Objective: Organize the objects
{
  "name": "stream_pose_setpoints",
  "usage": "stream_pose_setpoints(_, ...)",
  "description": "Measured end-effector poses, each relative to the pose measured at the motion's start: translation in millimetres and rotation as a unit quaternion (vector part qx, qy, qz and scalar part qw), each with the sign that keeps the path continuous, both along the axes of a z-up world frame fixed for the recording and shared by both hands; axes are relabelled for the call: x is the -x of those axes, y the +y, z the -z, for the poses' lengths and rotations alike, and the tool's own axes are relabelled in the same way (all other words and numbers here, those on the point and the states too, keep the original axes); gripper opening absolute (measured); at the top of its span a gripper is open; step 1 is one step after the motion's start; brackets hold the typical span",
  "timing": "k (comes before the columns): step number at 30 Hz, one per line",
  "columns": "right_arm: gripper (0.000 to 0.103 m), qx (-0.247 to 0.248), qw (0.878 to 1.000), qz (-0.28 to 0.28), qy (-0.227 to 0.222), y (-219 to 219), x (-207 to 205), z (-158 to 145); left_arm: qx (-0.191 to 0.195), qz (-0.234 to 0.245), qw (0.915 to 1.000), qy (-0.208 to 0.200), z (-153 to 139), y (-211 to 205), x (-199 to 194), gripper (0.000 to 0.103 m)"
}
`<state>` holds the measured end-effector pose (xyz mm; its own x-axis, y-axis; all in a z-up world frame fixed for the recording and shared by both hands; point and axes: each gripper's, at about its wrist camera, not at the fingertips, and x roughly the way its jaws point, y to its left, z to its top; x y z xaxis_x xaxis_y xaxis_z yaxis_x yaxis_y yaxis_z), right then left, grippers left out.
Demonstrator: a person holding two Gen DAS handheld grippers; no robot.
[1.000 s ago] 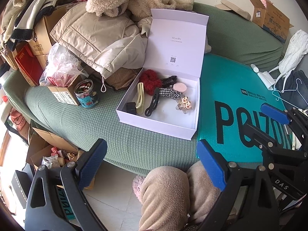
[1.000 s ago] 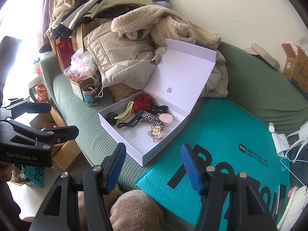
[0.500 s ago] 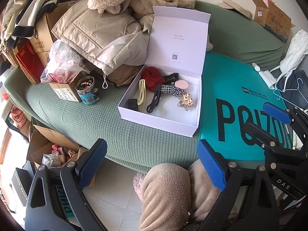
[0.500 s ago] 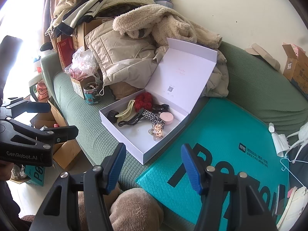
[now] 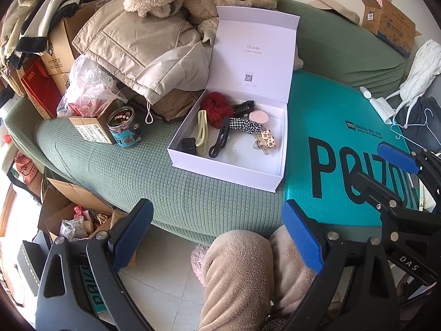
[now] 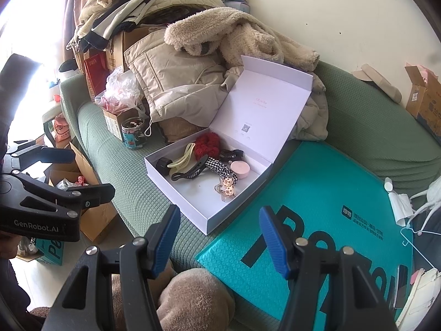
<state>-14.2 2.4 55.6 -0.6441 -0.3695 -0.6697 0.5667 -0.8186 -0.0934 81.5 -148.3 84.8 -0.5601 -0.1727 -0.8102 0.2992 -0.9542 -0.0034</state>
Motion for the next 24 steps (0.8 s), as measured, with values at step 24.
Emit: stream_pose_setpoints(24,0.060,0.006,1.000,0.005,-0.005,13.8,-8.7,2.0,0.005,0.022,0.9997,-0.004,0.0,17.4,-6.3,0.094)
